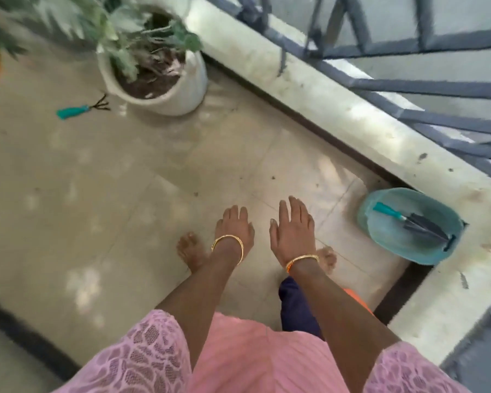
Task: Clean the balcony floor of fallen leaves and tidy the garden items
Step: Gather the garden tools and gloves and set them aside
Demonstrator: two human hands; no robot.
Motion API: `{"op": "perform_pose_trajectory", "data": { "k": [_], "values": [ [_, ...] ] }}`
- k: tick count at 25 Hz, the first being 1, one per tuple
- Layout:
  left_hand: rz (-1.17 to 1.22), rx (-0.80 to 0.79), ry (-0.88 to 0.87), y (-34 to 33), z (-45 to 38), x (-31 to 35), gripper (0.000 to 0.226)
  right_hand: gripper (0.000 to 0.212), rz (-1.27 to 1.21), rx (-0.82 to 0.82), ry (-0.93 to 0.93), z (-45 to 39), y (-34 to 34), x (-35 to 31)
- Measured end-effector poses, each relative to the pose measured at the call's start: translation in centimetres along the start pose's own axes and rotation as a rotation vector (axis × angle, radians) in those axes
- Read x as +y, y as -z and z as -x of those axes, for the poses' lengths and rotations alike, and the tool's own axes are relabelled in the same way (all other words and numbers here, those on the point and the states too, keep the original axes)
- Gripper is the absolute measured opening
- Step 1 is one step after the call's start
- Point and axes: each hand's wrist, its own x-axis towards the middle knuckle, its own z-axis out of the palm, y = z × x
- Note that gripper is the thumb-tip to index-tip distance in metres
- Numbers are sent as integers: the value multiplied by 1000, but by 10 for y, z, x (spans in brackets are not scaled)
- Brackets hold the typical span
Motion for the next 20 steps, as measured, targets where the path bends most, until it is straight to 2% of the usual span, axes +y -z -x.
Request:
{"op": "perform_pose_trajectory", "data": {
  "k": [5, 12, 16, 20],
  "values": [
    [167, 42, 161, 15, 14, -128, 52, 43, 48, -47, 121, -34, -17, -121],
    [338, 138, 304, 74, 45, -319, 49, 36, 86, -105, 334, -77, -16, -337],
    [422, 110, 398, 90, 54, -387, 49, 32, 66, -108, 404, -101, -23, -437],
    [497, 125, 444, 107, 34, -428, 48, 30, 3, -152, 364, -131, -34, -503]
  ]
}}
